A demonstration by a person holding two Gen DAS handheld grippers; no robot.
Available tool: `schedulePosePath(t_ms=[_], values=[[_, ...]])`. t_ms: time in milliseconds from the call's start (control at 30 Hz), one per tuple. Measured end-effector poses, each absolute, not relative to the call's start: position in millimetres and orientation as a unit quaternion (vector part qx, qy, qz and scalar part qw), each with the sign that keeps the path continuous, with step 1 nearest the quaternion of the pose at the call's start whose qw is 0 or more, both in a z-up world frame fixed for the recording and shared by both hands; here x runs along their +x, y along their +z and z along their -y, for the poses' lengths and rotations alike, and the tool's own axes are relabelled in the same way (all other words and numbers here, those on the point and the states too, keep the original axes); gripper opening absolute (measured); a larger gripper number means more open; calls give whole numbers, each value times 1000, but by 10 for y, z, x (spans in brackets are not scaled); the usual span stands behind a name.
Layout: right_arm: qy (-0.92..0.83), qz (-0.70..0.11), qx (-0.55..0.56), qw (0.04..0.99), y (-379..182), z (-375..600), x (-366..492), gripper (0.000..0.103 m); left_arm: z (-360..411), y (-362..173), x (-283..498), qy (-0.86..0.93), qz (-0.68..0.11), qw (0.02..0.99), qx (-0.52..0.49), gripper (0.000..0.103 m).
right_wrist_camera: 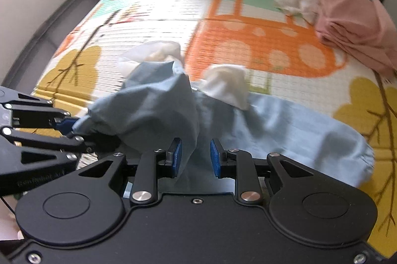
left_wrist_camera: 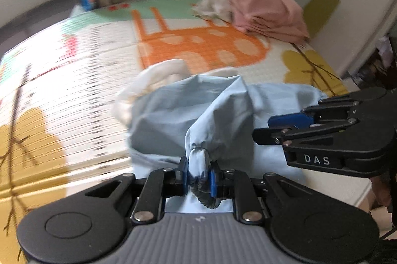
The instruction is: Fold clothes
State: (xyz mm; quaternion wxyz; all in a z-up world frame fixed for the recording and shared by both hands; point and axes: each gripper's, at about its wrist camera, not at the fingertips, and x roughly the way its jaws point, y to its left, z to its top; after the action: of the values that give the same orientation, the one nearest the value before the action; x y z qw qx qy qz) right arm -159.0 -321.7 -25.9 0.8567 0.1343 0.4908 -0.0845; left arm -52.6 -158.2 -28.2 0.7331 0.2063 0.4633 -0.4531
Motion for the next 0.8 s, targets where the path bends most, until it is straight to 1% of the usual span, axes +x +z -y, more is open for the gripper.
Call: schedulePosePath(t_ms=[433,800], values=[[8,-488,87,869,-136,2485,-1123,23,720,-63,-126,-331,-458,808,166,18],[55,-495,59,865,-137,2032,-831,23,62,-123,163,-227,-475,837,150,18]])
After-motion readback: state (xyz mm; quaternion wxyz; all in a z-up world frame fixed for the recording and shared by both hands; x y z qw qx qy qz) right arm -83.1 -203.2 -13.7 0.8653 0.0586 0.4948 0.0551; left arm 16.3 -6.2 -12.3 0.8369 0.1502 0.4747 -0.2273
